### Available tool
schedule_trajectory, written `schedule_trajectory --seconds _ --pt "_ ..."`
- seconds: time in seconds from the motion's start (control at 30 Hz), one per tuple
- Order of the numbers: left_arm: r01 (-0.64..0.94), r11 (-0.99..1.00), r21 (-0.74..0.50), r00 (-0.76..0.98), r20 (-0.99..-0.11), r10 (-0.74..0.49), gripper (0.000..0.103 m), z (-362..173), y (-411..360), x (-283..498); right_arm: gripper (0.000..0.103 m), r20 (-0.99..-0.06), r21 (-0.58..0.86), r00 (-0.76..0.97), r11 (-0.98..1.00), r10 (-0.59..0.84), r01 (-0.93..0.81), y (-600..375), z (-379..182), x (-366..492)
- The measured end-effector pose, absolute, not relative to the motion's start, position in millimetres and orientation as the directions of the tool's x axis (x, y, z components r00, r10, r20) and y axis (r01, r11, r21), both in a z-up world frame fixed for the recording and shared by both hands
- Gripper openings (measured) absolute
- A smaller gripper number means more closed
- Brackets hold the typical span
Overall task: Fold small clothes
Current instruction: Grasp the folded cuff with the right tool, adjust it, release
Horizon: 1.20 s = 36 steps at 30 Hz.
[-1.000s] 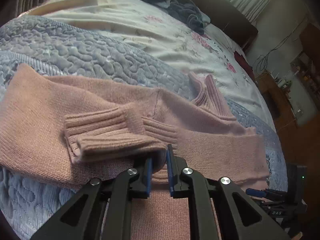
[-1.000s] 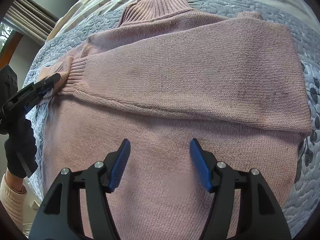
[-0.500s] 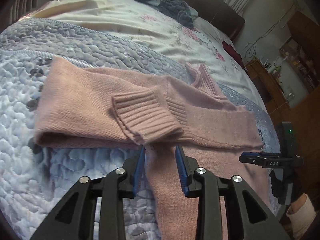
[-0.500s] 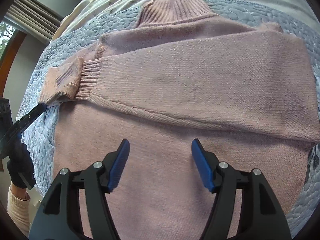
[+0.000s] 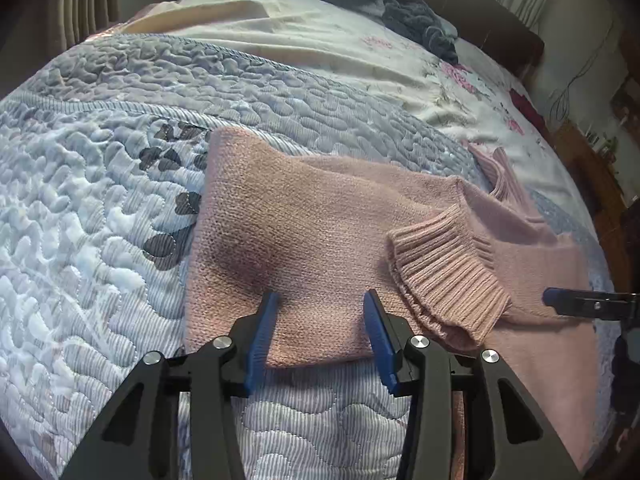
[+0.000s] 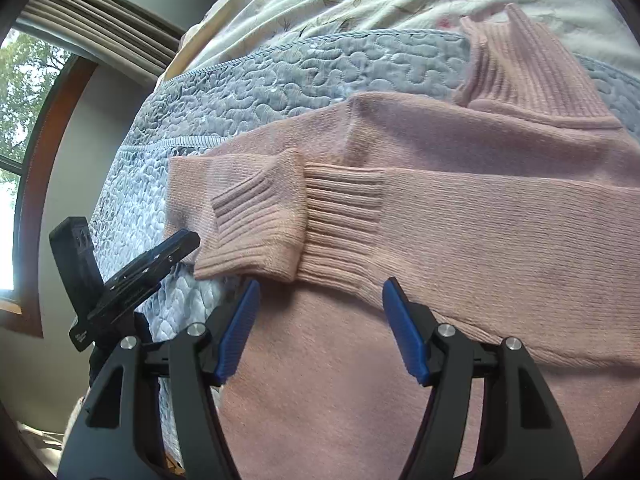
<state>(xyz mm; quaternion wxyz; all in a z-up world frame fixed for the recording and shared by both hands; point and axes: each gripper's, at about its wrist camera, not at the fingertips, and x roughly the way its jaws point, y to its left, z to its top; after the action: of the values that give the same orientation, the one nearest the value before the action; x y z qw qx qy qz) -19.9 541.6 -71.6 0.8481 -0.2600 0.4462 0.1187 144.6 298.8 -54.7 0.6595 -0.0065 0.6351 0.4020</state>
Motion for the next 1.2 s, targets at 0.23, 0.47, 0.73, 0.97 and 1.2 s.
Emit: schedule_trajectory --seconds 0.23,0.47,0.73,0.97,1.2 --pt "-0.459 0.832 -0.311 0.600 -0.799 0.033 0.047 -49 552 -40 0.055 -0.820 0.555 -0.209 0.652 0.532 -0.517 344 -76 139" --pt "-0.461 0.829 -0.317 0.616 -0.787 0.041 0.048 -38 555 -43 0.010 -0.806 0.565 -0.188 0.638 0.561 -0.523 342 -76 136" --pt "-0.407 0.847 -0.341 0.635 -0.773 -0.006 0.049 -32 522 -20 0.010 -0.777 0.556 -0.087 0.615 0.623 -0.560 269 -20 149" --pt "-0.342 0.883 -0.323 0.617 -0.785 -0.048 0.049 -38 475 15 0.010 -0.804 0.501 0.005 0.684 0.594 -0.530 194 -12 175" --pt "-0.320 0.900 -0.296 0.584 -0.810 -0.059 0.049 -56 446 40 0.010 -0.863 0.401 0.101 0.792 0.496 -0.461 140 -41 198"
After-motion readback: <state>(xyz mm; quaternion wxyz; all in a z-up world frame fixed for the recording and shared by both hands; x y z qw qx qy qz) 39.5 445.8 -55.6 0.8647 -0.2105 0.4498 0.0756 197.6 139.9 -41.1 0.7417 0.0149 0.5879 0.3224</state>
